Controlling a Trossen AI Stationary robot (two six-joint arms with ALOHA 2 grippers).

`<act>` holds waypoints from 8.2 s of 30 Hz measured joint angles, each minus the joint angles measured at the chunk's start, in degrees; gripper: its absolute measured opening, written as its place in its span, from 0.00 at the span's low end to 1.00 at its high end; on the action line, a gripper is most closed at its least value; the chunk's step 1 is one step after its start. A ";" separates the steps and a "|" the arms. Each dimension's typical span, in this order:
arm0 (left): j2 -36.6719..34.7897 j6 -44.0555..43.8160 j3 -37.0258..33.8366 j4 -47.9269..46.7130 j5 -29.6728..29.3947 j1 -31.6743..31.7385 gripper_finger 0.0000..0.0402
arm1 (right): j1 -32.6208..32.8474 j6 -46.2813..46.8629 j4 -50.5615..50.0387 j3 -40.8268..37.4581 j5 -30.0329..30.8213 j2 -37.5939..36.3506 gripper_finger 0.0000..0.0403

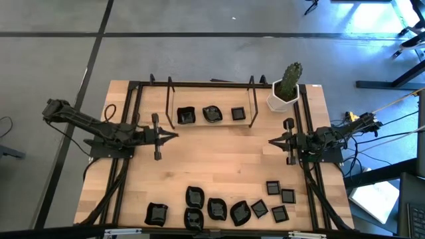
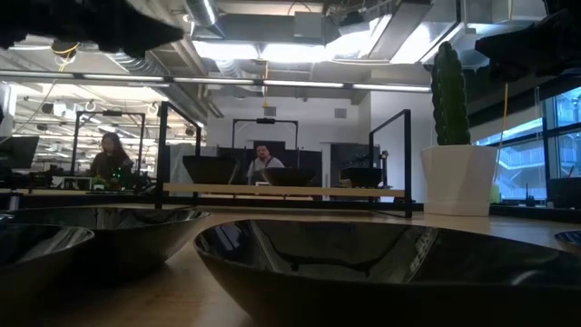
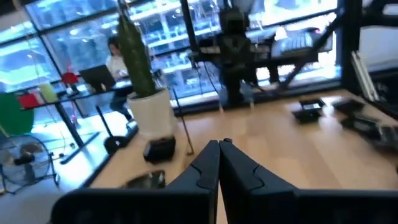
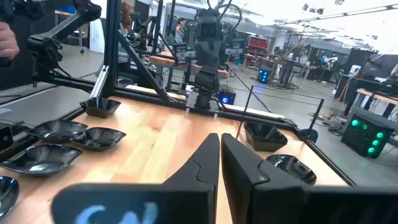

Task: Pick & Place Mini shaped plates
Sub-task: Stack the black leaf-shaped plate on top of the black leaf-shaped plate on the shelf, then stack the black square plate on top of the black square plate on the shelf

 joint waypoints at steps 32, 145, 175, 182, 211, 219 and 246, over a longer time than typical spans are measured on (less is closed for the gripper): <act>-0.59 -0.24 -1.38 0.42 -1.18 0.00 0.01 | 5.05 -0.87 -2.11 21.11 -12.03 39.19 0.05; -0.50 -3.69 -1.40 -5.11 -0.29 0.02 0.01 | 16.02 17.14 -56.73 78.49 3.26 103.43 0.02; -0.50 -3.69 -1.40 -5.16 -0.31 0.00 0.01 | -28.32 20.89 -52.57 96.99 -8.94 96.30 0.01; -0.52 -3.69 -1.40 -5.14 -0.41 0.01 0.01 | -33.64 25.17 -57.14 97.04 -10.63 97.51 0.01; -0.52 -3.78 -1.40 -5.16 -0.50 0.02 0.01 | -34.58 25.72 -53.07 97.04 -15.55 106.57 0.01; -0.52 -3.82 -1.40 -5.18 -0.50 0.02 0.01 | -34.60 22.43 -52.13 97.00 -15.55 106.84 0.09; -0.51 -4.26 -1.40 -7.40 -0.58 0.01 0.01 | -28.91 10.70 -65.43 109.30 -18.17 105.95 0.31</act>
